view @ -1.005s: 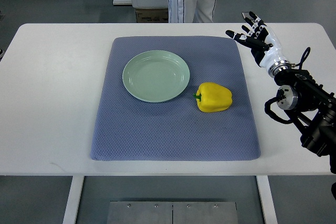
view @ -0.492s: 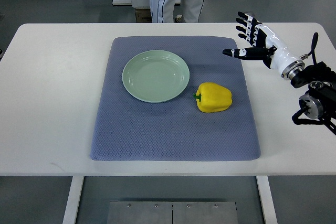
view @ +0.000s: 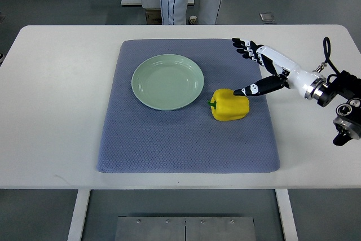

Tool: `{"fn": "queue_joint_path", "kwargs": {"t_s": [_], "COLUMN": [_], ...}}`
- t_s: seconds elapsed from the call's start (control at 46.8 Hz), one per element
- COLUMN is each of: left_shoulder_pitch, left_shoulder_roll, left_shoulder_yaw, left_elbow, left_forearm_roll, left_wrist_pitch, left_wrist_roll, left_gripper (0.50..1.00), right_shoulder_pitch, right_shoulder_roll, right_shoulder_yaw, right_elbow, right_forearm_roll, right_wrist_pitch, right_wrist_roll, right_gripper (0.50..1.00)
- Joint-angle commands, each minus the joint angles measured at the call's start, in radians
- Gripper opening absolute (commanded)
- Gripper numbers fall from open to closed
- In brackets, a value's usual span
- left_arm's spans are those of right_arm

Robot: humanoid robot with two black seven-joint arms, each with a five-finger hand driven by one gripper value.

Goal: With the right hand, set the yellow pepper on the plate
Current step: 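Lower the right hand around the yellow pepper and close fingers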

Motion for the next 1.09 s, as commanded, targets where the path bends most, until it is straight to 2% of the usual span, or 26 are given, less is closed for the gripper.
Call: {"fn": "queue_joint_path", "kwargs": {"t_s": [0.0,0.363,0.705,0.834,1.069], "left_shoulder_pitch": [0.0,0.0,0.0,0.0,0.0], "left_shoulder_roll": [0.0,0.0,0.0,0.0,0.0], "left_shoulder_yaw": [0.0,0.0,0.0,0.0,0.0], "left_elbow": [0.001,0.001,0.001,0.001,-0.001], "left_forearm_roll": [0.0,0.0,0.0,0.0,0.0], "left_wrist_pitch": [0.0,0.0,0.0,0.0,0.0], "left_wrist_roll": [0.001,0.0,0.001,0.0,0.0], "left_gripper": [1.0,1.0,1.0,1.0,1.0], "right_shoulder_pitch": [0.009,0.038,0.043,0.043,0.043], "right_shoulder_roll": [0.0,0.02,0.107,0.122,0.141], "right_shoulder_yaw": [-0.032,-0.117,-0.176,-0.193,-0.21], "right_elbow": [0.001,-0.016,-0.142,-0.157,-0.183], "right_forearm_roll": [-0.037,-0.078,-0.103,-0.103,-0.103], "right_wrist_pitch": [-0.001,-0.015,-0.038,-0.04,-0.04], "right_wrist_roll": [0.014,0.014,0.024,0.028,0.03], "right_gripper": [0.995,0.989,0.981,0.981,0.916]}}
